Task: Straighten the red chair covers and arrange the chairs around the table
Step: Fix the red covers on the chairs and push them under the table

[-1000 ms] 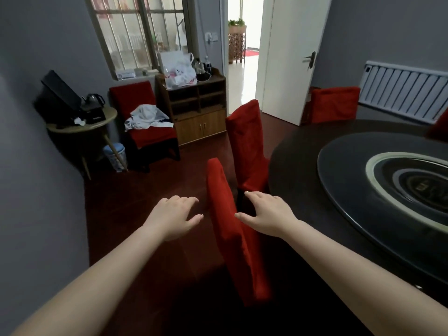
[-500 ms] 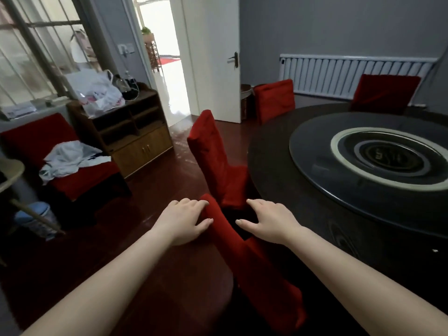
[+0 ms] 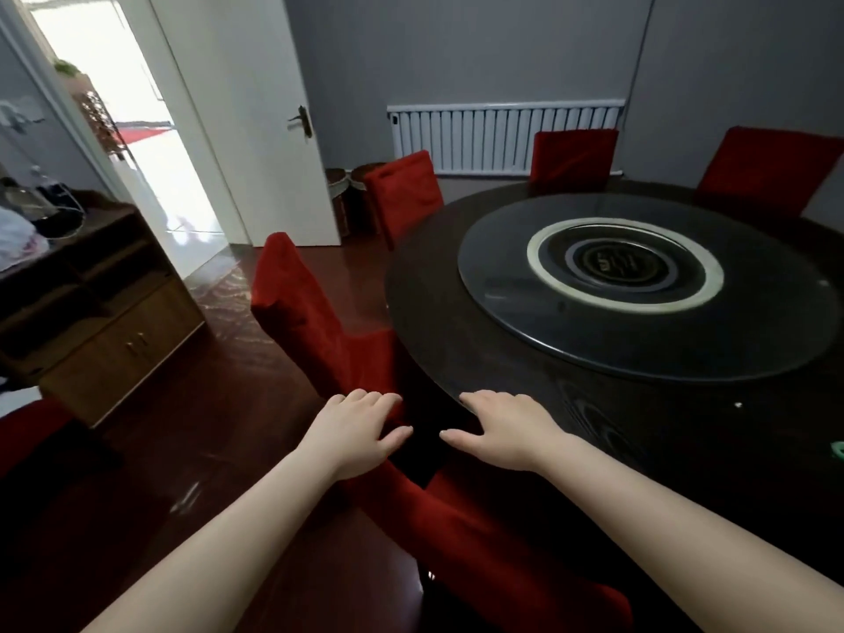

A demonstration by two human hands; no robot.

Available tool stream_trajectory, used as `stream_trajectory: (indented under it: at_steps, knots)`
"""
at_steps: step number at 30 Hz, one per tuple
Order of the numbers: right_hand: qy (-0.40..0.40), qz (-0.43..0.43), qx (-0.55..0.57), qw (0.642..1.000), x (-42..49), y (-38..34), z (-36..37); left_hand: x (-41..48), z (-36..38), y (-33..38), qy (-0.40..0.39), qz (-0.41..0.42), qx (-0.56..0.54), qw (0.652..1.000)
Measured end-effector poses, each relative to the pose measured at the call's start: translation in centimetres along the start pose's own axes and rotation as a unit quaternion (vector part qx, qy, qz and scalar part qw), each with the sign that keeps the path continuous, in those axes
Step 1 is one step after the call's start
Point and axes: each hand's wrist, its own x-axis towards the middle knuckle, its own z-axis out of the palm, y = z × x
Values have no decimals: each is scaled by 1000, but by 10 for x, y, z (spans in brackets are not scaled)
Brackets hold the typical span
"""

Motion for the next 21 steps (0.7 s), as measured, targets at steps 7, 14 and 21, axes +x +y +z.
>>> stream_trajectory:
  at_steps: [7,14,21]
  knots:
    - [-12,97,36,995,-10,1,22,32,38,-19,-65,75,4,995]
    - [-6,261,66,963,-65,-6,49,65,49,-5,-87,205,11,975]
    - [2,369,104,924,-108,-49,99,53,65,3,-113,270,-17,956]
